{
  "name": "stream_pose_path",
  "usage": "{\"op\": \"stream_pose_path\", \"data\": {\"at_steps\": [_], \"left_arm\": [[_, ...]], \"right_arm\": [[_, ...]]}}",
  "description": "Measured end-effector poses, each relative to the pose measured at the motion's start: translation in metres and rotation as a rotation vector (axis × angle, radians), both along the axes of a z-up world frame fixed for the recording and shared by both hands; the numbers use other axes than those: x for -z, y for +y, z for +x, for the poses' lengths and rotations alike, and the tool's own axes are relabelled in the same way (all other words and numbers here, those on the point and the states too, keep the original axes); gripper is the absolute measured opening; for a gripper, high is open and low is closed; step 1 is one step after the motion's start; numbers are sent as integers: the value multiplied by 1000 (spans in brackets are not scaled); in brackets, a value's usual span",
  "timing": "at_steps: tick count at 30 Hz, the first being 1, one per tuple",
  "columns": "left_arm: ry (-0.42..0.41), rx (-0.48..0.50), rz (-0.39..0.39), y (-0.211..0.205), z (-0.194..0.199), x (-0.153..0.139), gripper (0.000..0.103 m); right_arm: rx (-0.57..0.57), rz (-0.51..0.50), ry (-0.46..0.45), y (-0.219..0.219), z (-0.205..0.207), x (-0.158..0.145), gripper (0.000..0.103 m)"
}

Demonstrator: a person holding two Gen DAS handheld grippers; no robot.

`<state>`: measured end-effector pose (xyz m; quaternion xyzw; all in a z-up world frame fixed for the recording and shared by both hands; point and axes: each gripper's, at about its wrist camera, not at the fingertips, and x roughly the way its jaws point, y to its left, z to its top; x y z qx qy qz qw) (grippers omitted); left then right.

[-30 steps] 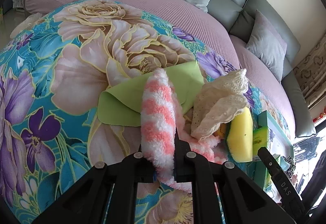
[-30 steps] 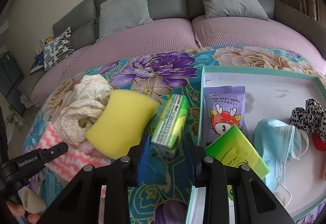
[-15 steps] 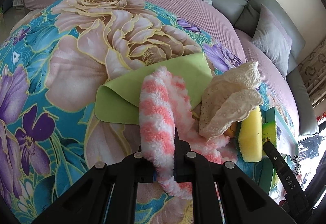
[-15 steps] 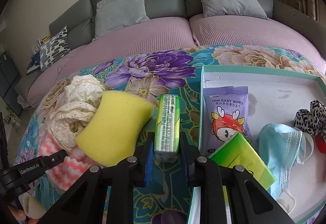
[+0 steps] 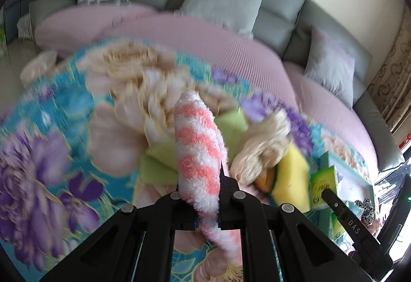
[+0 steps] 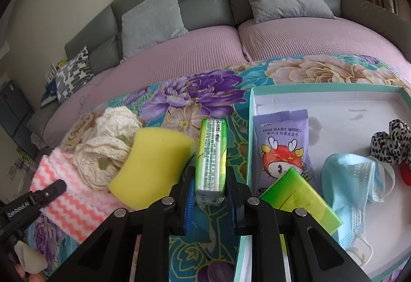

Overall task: Organize soft objects
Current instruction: 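Carry the striped cloth and green box over the tray with both tools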

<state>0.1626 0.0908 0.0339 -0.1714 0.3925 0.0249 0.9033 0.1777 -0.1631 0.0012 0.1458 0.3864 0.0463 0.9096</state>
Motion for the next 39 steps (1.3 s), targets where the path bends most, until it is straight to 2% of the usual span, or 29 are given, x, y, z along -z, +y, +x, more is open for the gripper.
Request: {"op": "stream_pose_path", "data": {"at_steps": [6,11,20,30,34,39], "left_arm": [[-121,-17,32,4,-18,-39,9],[-184,17,58,-10,-24,-60,9],[-284,172,54,-68,-31,-85,9],[-349,403,27,-163,-32,-84,9],[-371,490,0,-196,-35,-80,9],[-375,566,5,-230,-32,-67,9]], "right_arm": [[12,20,-50,-12,-12,-22,22],[46,7,-69,-29,-22,-33,22],[151,-42,-101,-85,-44,-49,22],[345,-81,-120,-176,-75,-55,22],[400,-91,-112,-203,-83,-50,22],[430,-74,-102,-223,-85,-40,22]]}}
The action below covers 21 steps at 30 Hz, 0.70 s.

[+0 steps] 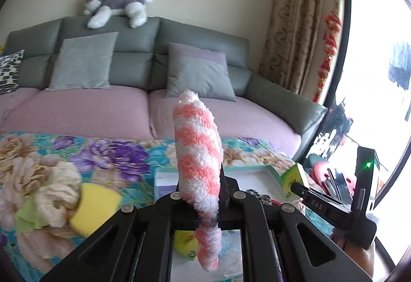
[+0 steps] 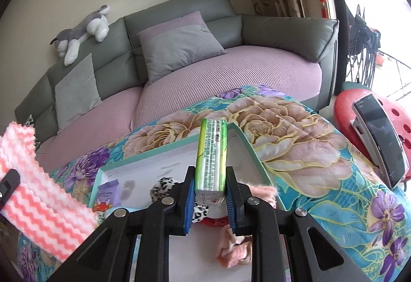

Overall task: Organize soft objects
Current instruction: 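Carry the striped cloth and green box over the tray with both tools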

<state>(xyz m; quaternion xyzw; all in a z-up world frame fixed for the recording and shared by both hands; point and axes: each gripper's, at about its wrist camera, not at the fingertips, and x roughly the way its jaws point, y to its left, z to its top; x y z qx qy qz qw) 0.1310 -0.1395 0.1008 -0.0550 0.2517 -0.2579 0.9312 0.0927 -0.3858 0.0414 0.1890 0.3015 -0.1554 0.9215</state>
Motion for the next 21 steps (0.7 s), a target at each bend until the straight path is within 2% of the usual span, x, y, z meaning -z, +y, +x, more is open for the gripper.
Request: {"op": "stream_pose_path", "data": {"at_steps": [3,12,16,18,21], "left_arm": [[15,35,-7,-14,4,7,9],[21,56,11,-38,16,24,9],[93,39,84,-50,30,44,9],[141,35,100,-53,35,55,9],[171,31,118,-54,38,64,10]], "right_arm": [[-1,-4,1,-2,3,3,23],[-28,2,17,2,20,20,23],[-32,-8,47,4,25,27,23],[-31,-3,51,4,25,29,24],[-28,8,51,2,24,29,25]]}}
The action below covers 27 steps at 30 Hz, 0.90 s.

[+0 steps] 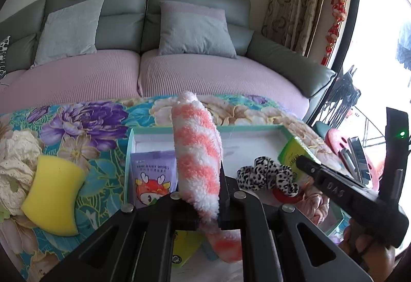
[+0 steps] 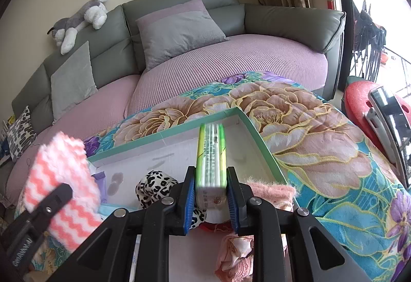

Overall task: Organize soft objects
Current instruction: 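Carry the striped cloth and green box over the tray with both tools, then open both tools to drop the striped cloth and green box into the tray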

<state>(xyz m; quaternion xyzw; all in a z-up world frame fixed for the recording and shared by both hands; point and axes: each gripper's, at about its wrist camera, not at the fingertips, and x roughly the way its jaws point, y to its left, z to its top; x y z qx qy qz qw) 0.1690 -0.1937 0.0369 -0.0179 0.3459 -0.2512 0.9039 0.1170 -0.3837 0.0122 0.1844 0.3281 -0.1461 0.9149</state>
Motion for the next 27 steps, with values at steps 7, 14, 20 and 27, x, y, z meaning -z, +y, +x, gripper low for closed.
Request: {"op": "stream_pose_path", "data": {"at_steps": [7,14,20,27], "left_arm": [[37,-3,17,2,0,4,15],[43,-19,26,7,-2,-3,46],[39,-42,22,17,-6,-12,67],[40,-127,54,37,-5,-16,88]], "right_arm": [[-2,-5,6,1,-1,-2,26],[-8,-23,15,5,-4,-7,55],[-7,-59,29,9,-7,-15,75],[-6,-84,70,13,-7,-17,101]]}}
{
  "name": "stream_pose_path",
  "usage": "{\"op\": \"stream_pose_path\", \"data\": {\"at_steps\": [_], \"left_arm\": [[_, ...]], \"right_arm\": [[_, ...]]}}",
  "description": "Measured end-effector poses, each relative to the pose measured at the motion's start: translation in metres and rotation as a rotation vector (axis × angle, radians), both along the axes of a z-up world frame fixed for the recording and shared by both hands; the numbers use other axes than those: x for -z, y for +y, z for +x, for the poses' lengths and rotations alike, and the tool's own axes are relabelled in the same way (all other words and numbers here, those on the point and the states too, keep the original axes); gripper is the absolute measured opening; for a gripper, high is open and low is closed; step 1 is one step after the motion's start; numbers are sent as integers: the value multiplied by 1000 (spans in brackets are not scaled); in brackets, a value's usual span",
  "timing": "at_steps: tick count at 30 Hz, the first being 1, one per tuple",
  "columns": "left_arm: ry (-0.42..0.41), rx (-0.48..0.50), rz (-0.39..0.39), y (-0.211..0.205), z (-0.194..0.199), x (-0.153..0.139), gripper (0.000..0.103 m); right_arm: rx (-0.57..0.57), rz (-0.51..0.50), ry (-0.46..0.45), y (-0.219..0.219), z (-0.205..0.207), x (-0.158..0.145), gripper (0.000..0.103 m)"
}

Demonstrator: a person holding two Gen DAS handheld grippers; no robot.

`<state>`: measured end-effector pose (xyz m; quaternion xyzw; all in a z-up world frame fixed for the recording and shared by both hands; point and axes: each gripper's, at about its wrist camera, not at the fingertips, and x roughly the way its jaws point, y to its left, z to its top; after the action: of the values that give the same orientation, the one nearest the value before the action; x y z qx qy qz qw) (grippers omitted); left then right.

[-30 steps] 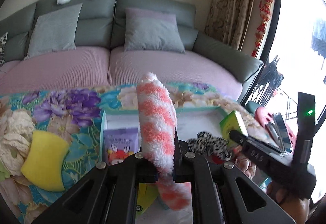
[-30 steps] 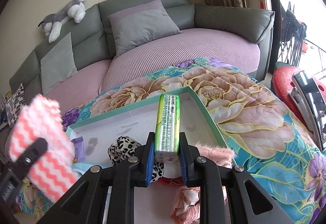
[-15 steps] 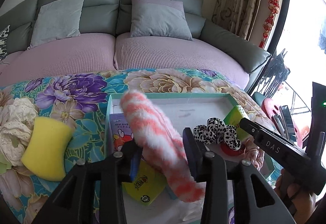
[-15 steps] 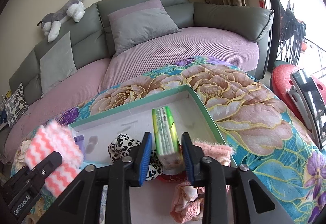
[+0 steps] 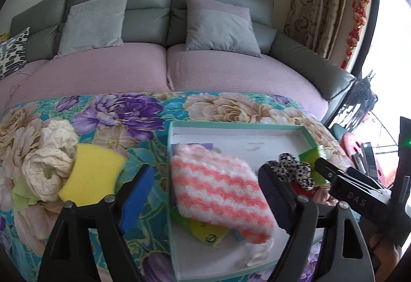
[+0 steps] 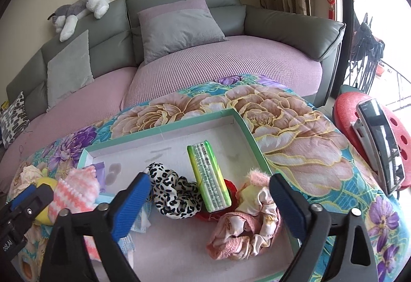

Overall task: Organize soft objects
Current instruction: 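Open both tools to drop the striped cloth and green box into the tray, then move both tools back to the remaining pile on the bed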

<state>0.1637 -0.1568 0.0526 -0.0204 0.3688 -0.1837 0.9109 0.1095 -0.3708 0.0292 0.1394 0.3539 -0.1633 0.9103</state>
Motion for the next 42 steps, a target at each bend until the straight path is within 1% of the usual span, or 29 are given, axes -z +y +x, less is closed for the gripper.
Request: {"op": "stream_pose_path", "data": {"at_steps": [2,5,7,9,11,13,15,18,21,28,34,42], "left_arm": [[14,-37,10,7,3,1,92],[76,-101,2,21,9,7,92],[101,-145,0,31,12,10,92],[109,-197,12,43,13,11,92],[100,-238,10,53,13,9,92],[78,-300,-3,68,11,5,93],[61,-364,-17,86,9,1,98],[40,-453,-10,113,5,-2,101],[32,-529,12,136,4,-5,101],[13,-674,18,194,-8,-12,101],[-1,-716,-3,222,-14,-15,101],[2,-709,-34,244,-15,-11,102]], "right_arm": [[-11,0,16,1,0,0,102],[-17,-9,47,6,0,1,103],[-18,-15,60,8,0,0,103],[-16,-11,68,9,-2,-2,103],[-6,3,71,8,-3,-4,103],[2,25,68,8,-6,-7,103],[1,36,60,10,-8,-11,103],[-11,28,47,20,-7,-17,103],[-52,28,39,35,-3,-21,103],[-183,43,15,90,9,-27,103],[-279,57,29,140,23,-20,103],[-351,47,39,191,34,-15,103]]}}
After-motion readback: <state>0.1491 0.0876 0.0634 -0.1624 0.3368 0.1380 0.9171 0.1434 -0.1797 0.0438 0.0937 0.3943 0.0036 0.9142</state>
